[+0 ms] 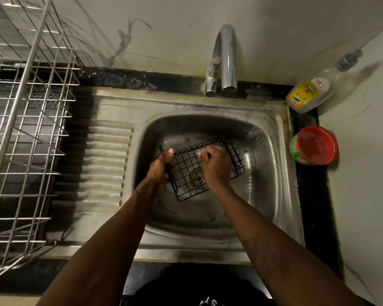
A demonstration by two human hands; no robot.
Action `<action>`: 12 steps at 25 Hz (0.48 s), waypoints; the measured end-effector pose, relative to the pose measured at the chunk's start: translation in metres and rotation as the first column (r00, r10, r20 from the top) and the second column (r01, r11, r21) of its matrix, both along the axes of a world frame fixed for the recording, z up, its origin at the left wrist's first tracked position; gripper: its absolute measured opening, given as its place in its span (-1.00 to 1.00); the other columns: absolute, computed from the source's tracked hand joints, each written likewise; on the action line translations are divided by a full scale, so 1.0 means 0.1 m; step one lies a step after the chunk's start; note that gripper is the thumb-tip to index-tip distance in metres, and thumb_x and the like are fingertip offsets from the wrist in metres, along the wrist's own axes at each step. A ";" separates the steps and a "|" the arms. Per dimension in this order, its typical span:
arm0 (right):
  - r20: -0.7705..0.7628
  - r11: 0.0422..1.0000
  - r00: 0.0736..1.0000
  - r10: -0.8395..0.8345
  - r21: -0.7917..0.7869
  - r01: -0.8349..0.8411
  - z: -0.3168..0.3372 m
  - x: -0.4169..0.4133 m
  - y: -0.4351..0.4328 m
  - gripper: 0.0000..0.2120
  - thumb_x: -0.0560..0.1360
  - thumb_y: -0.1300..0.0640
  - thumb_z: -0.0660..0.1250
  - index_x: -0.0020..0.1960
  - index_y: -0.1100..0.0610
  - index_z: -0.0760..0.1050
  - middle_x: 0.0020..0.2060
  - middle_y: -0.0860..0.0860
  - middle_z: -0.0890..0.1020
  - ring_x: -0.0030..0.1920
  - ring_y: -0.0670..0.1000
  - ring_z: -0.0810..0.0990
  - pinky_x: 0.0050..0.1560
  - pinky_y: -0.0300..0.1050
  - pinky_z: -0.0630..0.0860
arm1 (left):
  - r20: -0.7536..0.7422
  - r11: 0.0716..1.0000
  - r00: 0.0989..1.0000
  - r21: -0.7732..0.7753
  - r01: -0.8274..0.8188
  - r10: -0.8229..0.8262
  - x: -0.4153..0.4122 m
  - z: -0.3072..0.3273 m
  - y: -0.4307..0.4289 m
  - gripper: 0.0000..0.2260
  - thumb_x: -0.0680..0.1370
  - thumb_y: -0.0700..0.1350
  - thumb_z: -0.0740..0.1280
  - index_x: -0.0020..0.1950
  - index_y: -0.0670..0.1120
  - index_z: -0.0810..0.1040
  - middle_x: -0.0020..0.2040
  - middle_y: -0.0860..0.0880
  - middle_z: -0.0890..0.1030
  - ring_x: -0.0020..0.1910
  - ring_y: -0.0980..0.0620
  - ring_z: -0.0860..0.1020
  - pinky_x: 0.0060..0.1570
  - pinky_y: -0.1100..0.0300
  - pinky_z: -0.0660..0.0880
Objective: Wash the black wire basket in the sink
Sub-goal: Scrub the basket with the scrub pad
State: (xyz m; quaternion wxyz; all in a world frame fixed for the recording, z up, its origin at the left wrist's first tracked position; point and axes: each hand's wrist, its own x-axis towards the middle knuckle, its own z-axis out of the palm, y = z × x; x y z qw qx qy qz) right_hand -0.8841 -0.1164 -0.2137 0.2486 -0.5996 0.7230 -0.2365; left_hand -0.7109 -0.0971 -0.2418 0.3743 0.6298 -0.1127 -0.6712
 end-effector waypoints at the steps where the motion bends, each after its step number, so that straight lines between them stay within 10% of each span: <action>1: -0.059 1.000 0.998 -0.031 0.003 0.031 -0.02 0.01 -0.02 -0.88 0.55 0.08 0.45 0.06 0.08 0.68 -0.01 -0.03 0.67 -0.01 -0.03 0.61 -0.16 -0.23 0.48 | -0.010 1.000 1.000 0.004 0.004 -0.004 -0.02 0.00 -0.01 -0.60 0.61 0.09 0.34 0.39 -0.06 0.55 0.03 -0.07 0.55 -0.04 -0.04 0.51 -0.07 0.03 0.51; 9: -0.130 0.889 0.887 0.443 -0.060 -0.453 0.03 0.44 0.09 -0.70 0.60 0.26 0.21 0.21 0.12 0.65 -0.07 0.07 0.54 -0.12 0.00 0.48 -0.26 -0.22 0.40 | 0.011 0.996 1.000 -0.086 -0.022 0.023 -0.08 -0.02 -0.10 -0.76 0.59 0.04 0.33 0.05 -0.09 0.68 -0.05 -0.10 0.72 0.02 -0.11 0.64 -0.05 0.06 0.56; 12: -0.122 0.967 0.959 0.256 0.043 -0.253 -0.13 -0.10 -0.20 -0.74 0.59 0.30 0.27 0.19 0.15 0.65 0.01 0.07 0.58 -0.02 -0.01 0.54 -0.15 -0.30 0.45 | -0.026 0.995 0.999 -0.094 -0.028 0.025 0.00 -0.07 -0.07 -0.74 0.61 0.03 0.32 0.15 -0.11 0.67 0.03 -0.09 0.73 0.03 -0.06 0.67 -0.08 0.13 0.55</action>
